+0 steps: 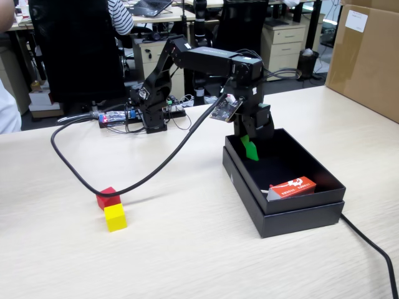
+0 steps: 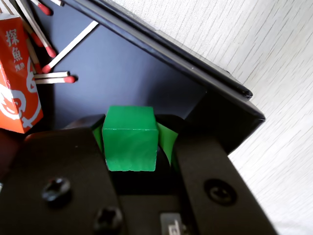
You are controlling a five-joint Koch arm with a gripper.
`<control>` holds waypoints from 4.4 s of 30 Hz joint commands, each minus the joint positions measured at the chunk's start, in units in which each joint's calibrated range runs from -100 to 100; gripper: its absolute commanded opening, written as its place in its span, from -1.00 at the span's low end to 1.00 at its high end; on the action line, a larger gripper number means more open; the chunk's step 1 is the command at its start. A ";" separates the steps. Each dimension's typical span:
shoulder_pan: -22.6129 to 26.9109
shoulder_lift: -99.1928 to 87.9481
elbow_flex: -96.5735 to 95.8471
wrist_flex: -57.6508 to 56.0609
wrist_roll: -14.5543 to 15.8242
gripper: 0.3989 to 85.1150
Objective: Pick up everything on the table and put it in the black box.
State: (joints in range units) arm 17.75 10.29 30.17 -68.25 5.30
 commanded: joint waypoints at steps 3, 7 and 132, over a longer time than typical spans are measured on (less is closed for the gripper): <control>0.20 0.90 0.38 -1.68 -0.05 -0.35; 0.39 1.81 1.56 -1.68 -0.05 -0.35; 0.54 -18.95 4.37 0.39 -0.83 -0.98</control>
State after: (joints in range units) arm 18.05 -11.20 28.98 -67.56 4.03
